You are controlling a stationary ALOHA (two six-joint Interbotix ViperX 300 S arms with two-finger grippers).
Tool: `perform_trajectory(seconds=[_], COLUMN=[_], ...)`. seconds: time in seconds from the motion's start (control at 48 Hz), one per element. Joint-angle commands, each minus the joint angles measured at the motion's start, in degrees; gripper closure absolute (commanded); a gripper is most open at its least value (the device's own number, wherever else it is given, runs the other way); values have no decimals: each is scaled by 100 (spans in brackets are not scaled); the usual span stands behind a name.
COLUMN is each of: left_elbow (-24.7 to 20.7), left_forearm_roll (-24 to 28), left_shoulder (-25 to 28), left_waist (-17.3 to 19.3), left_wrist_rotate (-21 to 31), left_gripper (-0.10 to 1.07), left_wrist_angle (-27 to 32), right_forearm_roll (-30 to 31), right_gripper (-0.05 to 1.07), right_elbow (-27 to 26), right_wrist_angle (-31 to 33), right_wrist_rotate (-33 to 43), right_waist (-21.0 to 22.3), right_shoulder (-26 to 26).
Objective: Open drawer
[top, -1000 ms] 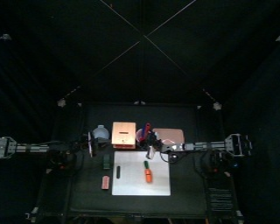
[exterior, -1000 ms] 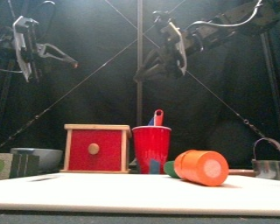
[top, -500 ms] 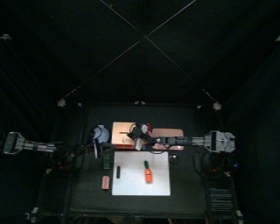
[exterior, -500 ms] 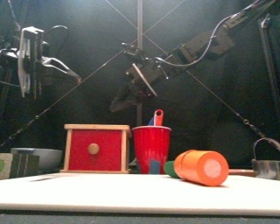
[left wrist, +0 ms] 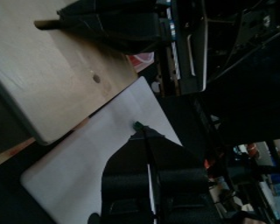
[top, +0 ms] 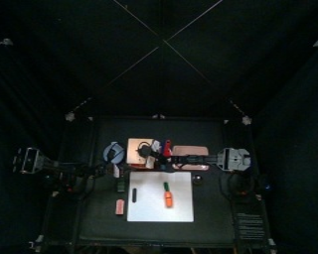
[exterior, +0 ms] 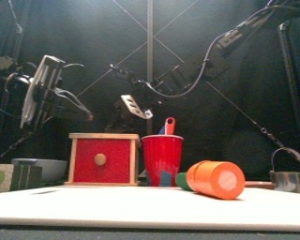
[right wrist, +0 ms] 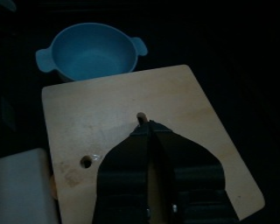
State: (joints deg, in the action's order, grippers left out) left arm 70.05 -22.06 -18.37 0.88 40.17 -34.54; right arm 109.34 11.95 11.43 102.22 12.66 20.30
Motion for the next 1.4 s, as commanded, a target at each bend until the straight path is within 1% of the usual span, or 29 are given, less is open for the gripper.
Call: perform_trajectory(seconds=[0.0,0.208,0.375,0.5,0.583,0.833,1.0,1.208,1.292,1.375], left_elbow=[-290,-633,-703,-659,-659,-703,-765,-782,-791,-817], left_forearm_roll=[105,105,-299,-642,-861,-1178,-1433,-1767,-1863,-2039], left_shoulder=[308,958,1160,1187,1187,1257,1345,1433,1494,1608], left_waist=[-9,-9,-26,-79,-105,-176,-202,-229,-220,-176], left_wrist_rotate=[35,53,141,193,193,193,193,193,185,193], left_gripper=[98,98,95,86,76,46,30,18,16,17], left_wrist_angle=[-62,-44,-9,26,79,97,97,97,97,97], right_forearm_roll=[44,-9,-62,-114,-141,-246,-264,-264,-264,-264], right_gripper=[66,66,66,66,66,66,66,66,66,66], right_elbow=[-132,-53,9,97,149,299,316,290,281,272], right_wrist_angle=[-9,-79,-79,-62,-62,-18,53,70,70,70], right_wrist_rotate=[18,26,26,26,26,26,26,26,26,26], right_waist=[9,0,0,-26,-53,-167,-220,-264,-264,-264], right_shoulder=[-79,9,79,114,114,132,132,132,132,132])
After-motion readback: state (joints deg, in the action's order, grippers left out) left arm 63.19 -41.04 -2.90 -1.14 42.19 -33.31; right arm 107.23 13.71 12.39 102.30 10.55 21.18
